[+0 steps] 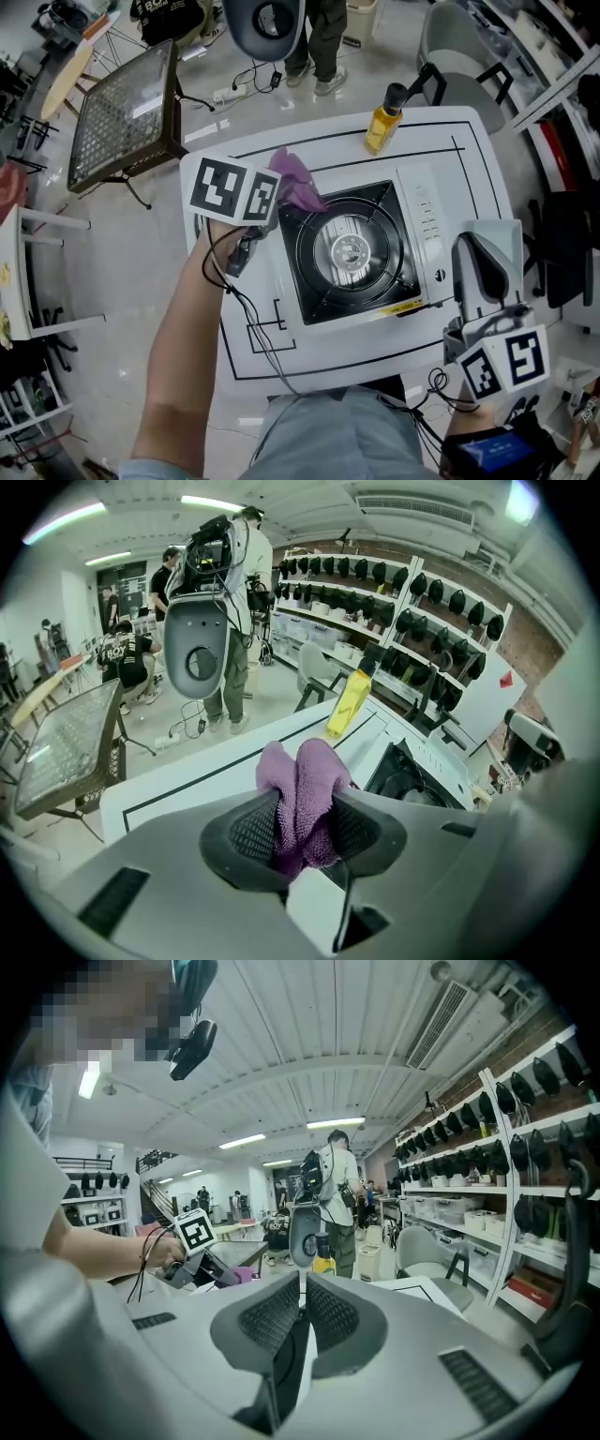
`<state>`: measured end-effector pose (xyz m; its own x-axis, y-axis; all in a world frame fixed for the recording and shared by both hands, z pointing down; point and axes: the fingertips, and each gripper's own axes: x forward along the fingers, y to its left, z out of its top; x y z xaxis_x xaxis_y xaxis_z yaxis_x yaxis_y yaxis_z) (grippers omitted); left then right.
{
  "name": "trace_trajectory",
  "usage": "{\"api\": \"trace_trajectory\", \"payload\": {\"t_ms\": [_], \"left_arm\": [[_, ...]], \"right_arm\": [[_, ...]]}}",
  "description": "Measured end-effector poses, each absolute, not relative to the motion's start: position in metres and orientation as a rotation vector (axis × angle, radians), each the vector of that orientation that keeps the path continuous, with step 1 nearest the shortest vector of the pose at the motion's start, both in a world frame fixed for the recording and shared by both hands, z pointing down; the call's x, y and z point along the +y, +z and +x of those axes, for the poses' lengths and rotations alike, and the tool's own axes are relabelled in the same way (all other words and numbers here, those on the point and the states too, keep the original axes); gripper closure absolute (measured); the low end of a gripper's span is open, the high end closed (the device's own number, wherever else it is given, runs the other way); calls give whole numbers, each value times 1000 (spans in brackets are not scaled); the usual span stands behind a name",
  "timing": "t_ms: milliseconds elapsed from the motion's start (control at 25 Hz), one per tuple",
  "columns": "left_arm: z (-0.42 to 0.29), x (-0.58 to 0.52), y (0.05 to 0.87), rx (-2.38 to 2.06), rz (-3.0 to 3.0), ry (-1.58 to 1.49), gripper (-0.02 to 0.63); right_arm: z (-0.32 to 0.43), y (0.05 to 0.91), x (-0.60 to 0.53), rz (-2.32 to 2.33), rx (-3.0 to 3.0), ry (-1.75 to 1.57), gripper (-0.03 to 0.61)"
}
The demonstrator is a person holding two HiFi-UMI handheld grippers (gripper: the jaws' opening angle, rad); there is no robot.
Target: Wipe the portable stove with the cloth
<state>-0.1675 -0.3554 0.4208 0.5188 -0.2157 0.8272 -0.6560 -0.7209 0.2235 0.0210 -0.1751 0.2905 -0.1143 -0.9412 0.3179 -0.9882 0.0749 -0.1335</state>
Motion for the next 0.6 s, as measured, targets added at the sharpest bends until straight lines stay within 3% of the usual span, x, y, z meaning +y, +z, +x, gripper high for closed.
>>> {"api": "trace_trajectory", "payload": {"t_ms": [600], "left_arm": [[-242,-353,413,-816,2207,1118,463]], "right_arm": [[-35,277,-184,1919,-2263,439,525]]}}
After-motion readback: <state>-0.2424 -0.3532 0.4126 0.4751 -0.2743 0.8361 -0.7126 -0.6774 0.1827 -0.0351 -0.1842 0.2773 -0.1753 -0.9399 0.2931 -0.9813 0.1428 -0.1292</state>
